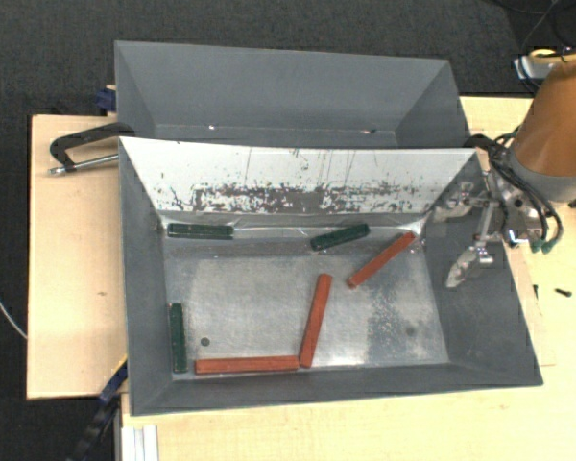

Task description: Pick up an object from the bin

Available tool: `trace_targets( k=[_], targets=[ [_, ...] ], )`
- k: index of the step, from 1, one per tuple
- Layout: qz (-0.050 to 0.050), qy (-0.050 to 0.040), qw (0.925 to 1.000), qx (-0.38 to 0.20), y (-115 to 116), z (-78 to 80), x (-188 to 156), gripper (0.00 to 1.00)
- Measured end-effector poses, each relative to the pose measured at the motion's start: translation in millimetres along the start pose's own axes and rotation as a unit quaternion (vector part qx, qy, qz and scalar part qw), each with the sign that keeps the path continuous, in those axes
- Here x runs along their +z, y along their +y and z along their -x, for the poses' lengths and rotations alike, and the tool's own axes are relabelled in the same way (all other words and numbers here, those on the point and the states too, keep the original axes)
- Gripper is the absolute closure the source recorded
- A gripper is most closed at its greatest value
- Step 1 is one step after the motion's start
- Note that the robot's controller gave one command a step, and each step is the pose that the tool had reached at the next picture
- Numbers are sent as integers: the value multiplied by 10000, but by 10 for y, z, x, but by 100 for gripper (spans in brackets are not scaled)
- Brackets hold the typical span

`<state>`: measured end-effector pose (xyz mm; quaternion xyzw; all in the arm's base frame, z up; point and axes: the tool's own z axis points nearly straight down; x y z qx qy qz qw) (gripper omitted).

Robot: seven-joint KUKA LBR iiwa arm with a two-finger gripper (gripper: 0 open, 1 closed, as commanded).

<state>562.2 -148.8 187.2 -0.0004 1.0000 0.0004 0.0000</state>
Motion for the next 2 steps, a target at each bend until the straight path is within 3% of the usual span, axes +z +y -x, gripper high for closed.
trace_targets(
  k=[1,2],
  targets=[
    [0,0,10000,0,0,0,0,0],
    [-10,-31,9996,-297,441,144,549,0]
  ],
)
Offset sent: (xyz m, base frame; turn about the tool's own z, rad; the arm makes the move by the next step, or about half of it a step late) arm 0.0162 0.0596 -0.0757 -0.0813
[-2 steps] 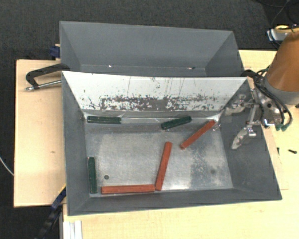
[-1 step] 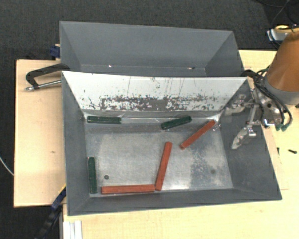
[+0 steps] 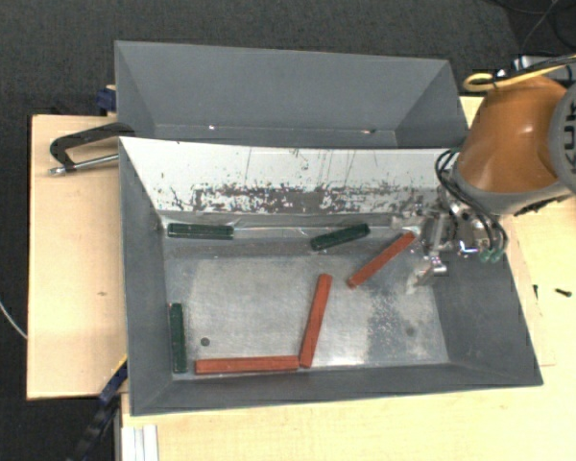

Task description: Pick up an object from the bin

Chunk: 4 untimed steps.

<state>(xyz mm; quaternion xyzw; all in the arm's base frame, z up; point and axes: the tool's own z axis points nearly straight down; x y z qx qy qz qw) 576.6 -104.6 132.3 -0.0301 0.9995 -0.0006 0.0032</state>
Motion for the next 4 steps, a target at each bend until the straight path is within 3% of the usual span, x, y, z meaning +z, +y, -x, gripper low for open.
trace_targets(
  k=[1,2,3,4],
  targets=[
    [19,37,9982,598,152,13,333,0],
    [6,28,9989,469,145,110,557,100],
    [6,27,9989,467,146,111,556,100],
    [11,31,9989,470,180,114,79,100]
  ],
)
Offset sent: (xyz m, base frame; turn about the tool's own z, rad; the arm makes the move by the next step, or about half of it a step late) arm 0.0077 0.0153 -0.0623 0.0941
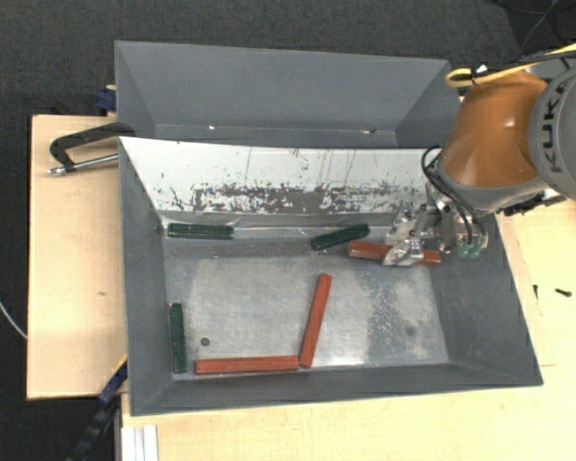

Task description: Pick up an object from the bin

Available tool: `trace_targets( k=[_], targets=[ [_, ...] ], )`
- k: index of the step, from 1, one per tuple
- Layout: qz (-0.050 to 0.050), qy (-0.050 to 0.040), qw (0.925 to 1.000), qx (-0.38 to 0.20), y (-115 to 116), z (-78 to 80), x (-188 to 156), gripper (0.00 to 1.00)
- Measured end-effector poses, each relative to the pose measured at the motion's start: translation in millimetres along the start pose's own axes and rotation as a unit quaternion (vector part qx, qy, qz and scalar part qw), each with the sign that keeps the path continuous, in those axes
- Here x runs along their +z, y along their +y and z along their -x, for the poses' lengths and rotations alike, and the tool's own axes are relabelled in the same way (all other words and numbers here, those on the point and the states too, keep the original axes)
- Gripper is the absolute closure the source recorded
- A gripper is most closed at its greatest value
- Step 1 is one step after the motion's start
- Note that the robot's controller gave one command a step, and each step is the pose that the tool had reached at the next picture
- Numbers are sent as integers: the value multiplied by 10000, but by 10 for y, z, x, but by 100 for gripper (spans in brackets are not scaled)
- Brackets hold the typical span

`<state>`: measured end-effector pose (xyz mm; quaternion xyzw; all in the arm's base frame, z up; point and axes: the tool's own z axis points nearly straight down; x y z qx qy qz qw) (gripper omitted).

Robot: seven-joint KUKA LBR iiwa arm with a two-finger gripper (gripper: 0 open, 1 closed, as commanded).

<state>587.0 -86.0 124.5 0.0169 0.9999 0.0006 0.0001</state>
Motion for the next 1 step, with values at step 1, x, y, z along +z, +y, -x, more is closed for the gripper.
trace_targets(
  k=[1],
  targets=[
    [-5,-30,10000,-15,-121,-66,-1143,100]
  ],
)
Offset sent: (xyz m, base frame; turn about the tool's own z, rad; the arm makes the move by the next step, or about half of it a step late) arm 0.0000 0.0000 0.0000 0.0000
